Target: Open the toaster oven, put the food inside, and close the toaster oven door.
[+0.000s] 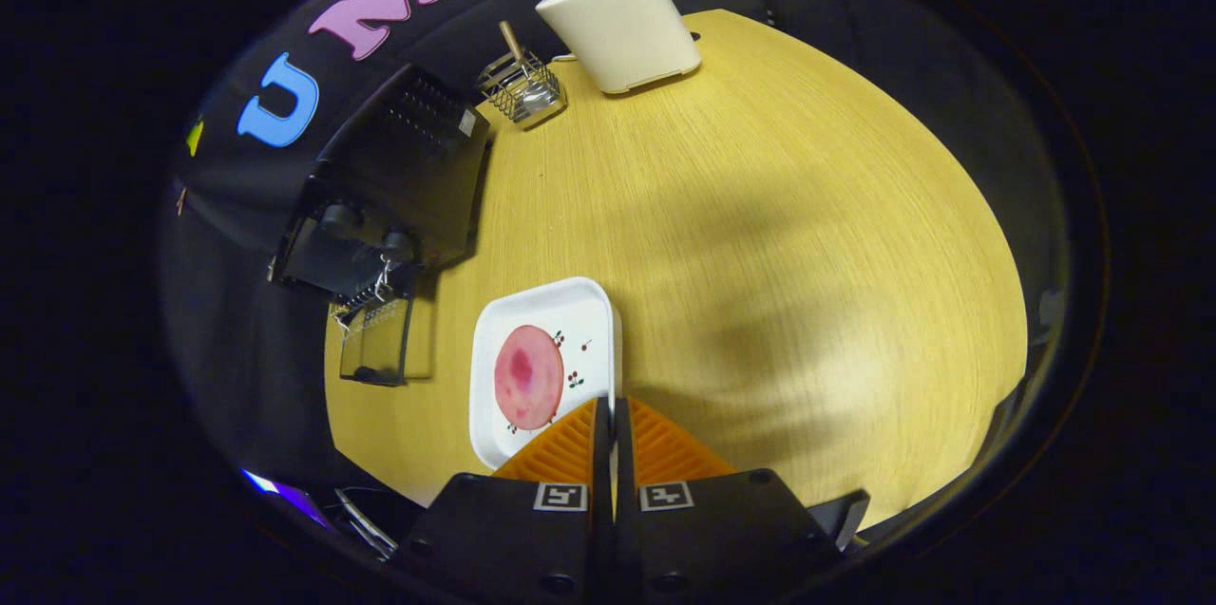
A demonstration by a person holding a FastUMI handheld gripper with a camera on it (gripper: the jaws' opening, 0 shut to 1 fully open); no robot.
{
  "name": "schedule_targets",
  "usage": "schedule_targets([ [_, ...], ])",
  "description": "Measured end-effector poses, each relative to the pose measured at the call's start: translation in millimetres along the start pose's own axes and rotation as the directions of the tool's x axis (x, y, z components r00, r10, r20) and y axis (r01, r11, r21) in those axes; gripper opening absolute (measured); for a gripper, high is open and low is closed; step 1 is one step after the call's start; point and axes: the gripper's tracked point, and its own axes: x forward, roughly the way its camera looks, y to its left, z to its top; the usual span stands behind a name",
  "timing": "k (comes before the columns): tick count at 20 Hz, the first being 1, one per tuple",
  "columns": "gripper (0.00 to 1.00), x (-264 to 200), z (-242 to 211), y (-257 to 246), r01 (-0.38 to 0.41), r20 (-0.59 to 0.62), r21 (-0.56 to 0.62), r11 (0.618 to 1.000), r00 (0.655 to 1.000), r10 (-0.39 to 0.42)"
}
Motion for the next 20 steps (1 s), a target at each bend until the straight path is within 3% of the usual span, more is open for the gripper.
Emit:
schedule_targets([
  [11,0.06,-60.4,-22.4,63.6,-0.139,0.147,0.238,0.961,0.983,0.106],
  [15,0.06,-71.0,-33.1,100.0,-0.161,0.174,0.216,0.963,0.977,0.124],
  [20,0.06,-59.7,-46.4,175.1,-0.243,0.182,0.209,0.947,0.961,0.207],
])
